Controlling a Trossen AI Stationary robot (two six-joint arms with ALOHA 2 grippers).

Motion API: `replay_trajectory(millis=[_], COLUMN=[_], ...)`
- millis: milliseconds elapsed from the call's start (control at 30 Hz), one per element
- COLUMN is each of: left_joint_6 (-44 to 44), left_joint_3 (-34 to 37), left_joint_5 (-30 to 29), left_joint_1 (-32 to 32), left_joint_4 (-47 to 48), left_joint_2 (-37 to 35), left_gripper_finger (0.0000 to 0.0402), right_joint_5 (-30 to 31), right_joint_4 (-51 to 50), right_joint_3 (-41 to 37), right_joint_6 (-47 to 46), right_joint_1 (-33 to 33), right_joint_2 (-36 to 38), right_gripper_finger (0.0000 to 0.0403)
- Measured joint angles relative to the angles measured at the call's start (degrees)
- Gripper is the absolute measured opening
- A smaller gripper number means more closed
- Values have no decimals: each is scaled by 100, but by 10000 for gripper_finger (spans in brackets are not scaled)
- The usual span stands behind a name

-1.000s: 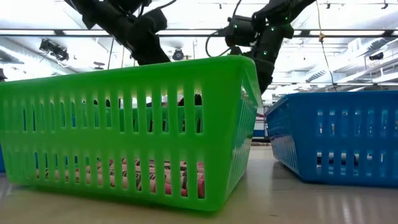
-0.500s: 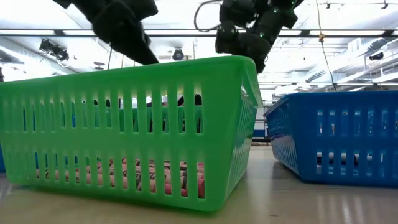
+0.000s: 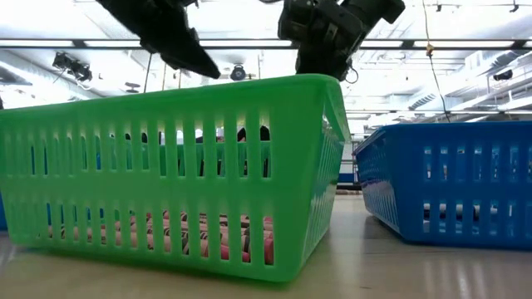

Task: Sort crayons
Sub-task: Put the dark red crayon into the left blue bin

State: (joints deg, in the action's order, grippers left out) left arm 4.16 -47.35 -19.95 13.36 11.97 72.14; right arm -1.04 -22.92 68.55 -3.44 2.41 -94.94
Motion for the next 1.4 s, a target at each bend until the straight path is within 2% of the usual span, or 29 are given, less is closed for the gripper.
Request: replay_trajectory(millis=[200,633,800,1067,1400], left_joint_6=[-9,-36,-50,-74,-87], left_joint_3=[-2,0,0,0,0], left_joint_5=[-6,2,7,72,72], left_joint_1=[-64,-135,-139,-273,-271], left_joint_4=[-635,-1035,-1139,-1535,-1740], left_joint_2=[271,485,507,981,1016], left_gripper_finger=[150,202,204,204,201], right_joint_5=[92,145,145,145,143], right_joint_4=[248,415,444,489,483], right_joint_3=[0,0,0,0,0], right_joint_6=[79,199,212,231,309], right_joint_1=[146,210,210,210,210], right_joint_2=[-2,-4,-4,-4,-4], right_gripper_finger=[7,7,7,7,7])
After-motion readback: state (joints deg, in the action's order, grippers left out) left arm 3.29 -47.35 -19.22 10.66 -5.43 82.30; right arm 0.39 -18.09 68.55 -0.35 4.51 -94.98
